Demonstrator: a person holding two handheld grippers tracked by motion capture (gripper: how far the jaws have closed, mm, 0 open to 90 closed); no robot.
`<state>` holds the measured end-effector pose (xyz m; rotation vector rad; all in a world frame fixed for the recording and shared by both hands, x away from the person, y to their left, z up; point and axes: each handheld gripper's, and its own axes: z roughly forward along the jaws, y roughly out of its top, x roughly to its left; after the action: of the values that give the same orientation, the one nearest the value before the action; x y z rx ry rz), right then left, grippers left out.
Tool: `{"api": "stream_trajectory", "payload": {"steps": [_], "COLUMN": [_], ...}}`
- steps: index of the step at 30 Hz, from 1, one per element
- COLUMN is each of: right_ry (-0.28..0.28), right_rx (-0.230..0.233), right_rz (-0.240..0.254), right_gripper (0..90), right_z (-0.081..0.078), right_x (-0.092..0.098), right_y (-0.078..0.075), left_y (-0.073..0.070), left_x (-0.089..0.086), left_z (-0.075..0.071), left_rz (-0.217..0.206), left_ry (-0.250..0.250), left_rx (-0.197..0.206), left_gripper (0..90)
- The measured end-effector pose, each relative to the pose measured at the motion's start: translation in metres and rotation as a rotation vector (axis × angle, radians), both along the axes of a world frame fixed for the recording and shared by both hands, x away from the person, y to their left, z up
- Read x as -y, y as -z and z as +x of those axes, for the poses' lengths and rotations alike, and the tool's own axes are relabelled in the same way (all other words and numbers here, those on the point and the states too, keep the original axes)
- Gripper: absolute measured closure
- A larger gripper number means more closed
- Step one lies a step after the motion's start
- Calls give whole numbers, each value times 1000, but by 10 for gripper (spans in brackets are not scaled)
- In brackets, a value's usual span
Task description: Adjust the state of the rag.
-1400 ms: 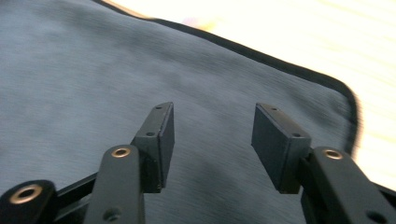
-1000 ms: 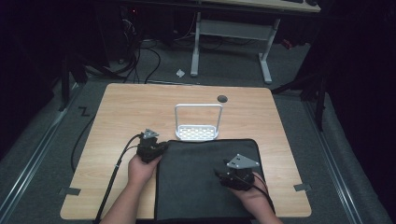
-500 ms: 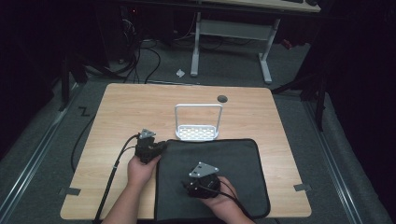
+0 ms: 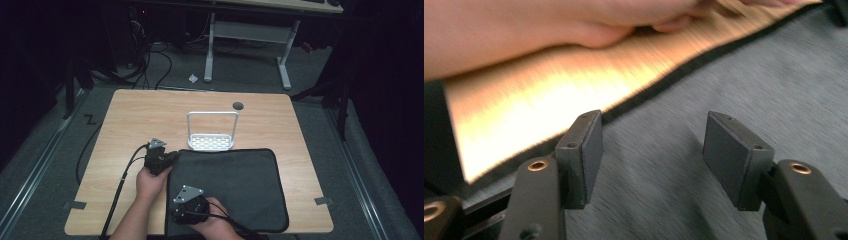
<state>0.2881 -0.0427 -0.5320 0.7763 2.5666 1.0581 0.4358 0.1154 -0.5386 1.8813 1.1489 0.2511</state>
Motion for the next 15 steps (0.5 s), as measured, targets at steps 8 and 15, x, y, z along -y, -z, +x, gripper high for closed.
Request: {"api": "stream_trajectory", "payload": {"steps": [8,15], "right_ry": [-62,-68], "right_rx": [-7,-6], "right_rz": [5,-15], "right_gripper": [413,531], "right_z": [-11,-11], "right_x": [-18,-13], "right_y": [0,0], "left_y": [0,0], "left_x": [0,0], "left_z": [0,0], "left_rz": [0,0], "left_ry": [-1,-1], "left_rx": [-4,-5], "left_gripper": [819,818]}}
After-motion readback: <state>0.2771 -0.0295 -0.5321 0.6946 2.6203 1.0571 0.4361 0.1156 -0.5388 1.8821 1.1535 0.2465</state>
